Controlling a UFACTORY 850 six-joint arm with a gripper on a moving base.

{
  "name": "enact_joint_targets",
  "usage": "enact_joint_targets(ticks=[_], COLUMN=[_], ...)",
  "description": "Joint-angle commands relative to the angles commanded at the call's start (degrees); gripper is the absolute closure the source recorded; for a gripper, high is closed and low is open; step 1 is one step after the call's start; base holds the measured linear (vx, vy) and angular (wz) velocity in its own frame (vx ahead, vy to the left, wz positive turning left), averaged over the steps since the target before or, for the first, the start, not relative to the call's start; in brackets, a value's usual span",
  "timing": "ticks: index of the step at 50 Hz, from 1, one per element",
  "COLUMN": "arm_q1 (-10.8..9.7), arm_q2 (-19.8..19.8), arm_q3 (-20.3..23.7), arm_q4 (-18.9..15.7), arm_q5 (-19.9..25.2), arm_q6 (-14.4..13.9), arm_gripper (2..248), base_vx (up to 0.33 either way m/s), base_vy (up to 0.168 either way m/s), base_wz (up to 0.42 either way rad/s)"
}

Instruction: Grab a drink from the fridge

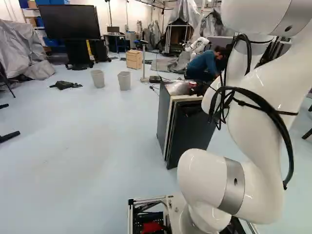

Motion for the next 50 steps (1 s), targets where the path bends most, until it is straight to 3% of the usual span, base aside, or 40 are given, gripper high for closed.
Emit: enact_joint_targets(ticks=[50], arm_q1=[3.0], arm_q2=[-3.7], arm_q3=[-4.6], arm_q4=[0.9], arm_q5=[-0.5], arm_q6=[0.0], arm_gripper=[3], base_vx=[0.0], base_vy=[0.0], base_wz=[0.0])
